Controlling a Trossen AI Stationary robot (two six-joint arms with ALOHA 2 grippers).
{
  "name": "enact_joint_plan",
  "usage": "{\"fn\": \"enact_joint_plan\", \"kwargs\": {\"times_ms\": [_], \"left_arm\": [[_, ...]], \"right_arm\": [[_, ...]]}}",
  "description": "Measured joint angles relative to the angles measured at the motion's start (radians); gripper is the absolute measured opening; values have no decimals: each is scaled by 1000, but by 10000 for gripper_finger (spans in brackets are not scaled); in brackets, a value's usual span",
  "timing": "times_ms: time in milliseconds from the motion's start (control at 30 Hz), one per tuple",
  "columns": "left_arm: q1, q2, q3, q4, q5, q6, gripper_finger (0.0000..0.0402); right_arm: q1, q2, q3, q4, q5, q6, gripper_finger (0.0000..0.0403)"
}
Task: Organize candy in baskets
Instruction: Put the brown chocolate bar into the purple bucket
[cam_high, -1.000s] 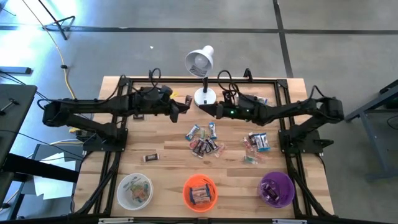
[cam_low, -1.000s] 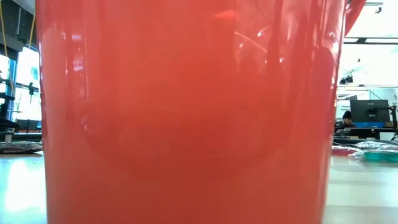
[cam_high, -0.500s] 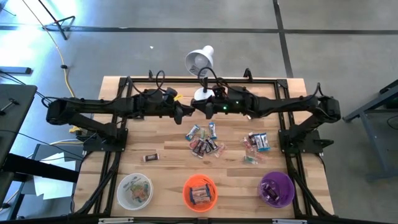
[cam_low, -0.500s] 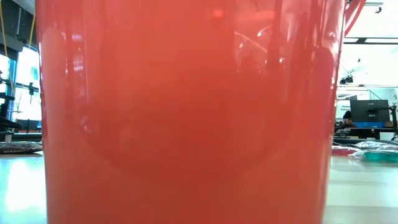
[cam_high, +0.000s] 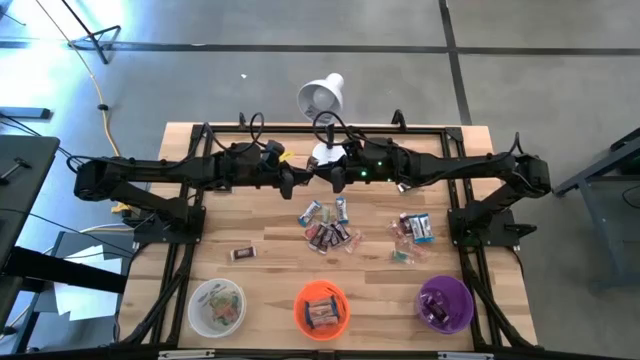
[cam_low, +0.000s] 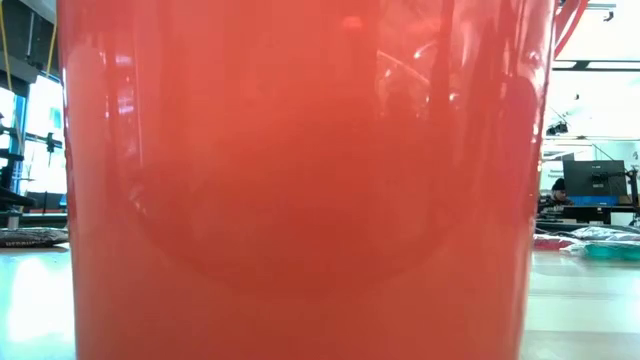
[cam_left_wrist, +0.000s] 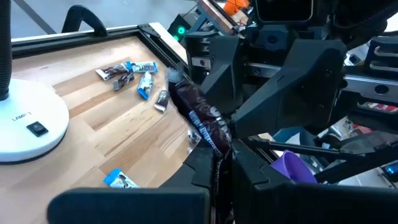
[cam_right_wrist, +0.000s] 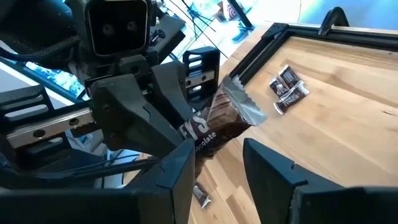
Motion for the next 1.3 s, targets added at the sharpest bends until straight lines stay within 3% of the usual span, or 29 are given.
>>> {"fn": "enact_joint_plan", "kwargs": {"times_ms": [300, 1300], "left_arm": [[-3, 0, 0, 3, -1, -1, 5], [-5, 41, 2, 113, -7, 16, 5]], "right_arm": [[-6, 1, -1, 21, 51, -1, 133], [20, 1, -2, 148, 72, 0, 133]]}}
